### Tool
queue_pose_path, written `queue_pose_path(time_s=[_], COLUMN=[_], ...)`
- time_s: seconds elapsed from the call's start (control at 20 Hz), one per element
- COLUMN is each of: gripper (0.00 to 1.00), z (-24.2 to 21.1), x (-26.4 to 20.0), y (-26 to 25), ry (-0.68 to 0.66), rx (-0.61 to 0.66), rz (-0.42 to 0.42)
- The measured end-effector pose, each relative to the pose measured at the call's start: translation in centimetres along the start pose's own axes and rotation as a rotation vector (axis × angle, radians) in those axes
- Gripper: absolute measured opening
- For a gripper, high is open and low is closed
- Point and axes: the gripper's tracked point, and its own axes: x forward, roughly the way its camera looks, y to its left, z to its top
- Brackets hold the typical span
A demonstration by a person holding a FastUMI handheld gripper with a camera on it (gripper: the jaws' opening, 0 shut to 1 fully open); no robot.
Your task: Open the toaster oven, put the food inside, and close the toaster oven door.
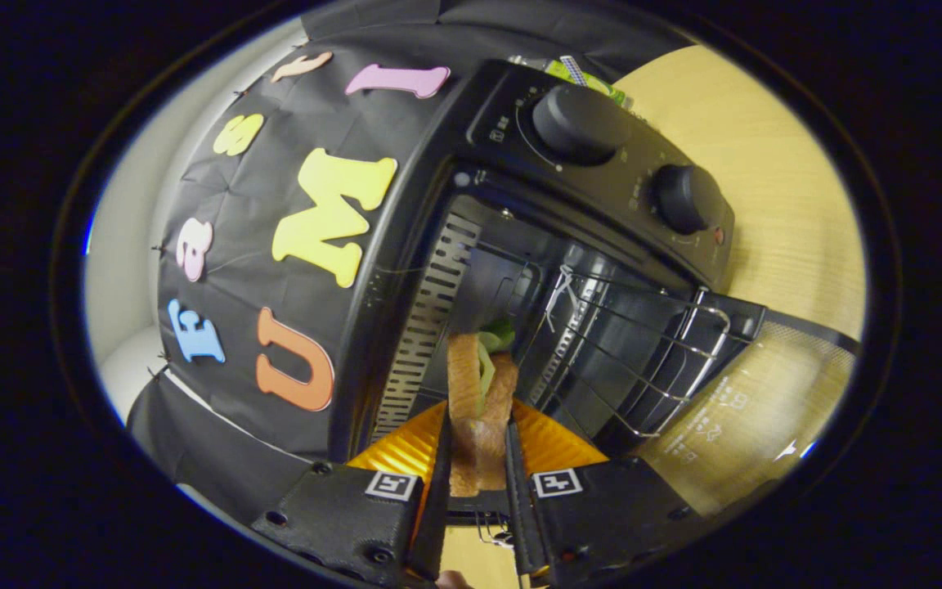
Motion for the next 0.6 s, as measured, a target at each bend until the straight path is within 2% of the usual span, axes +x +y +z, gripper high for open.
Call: queue_pose_path(time_s=[0.1,0.25,0.35,0.5,0.55,0.6], gripper=[0.38,0.43,0.56,0.83,0.85,0.95], z=[0.3,-0.4,-1.9,-2.6,-3.5,-3.7], x=[0.8,0.7,0.9,0.7,0.9,0.8], y=[-0.2,-1.0,-0.5,-0.8,-0.9,-1.0], ry=[-0.016,0.018,0.049,0.059,0.076,0.08], rx=[-0.003,-0.133,-0.245,-0.516,-0.577,-0.642], rz=[-0.018,-0.058,-0.094,-0.189,-0.204,-0.228])
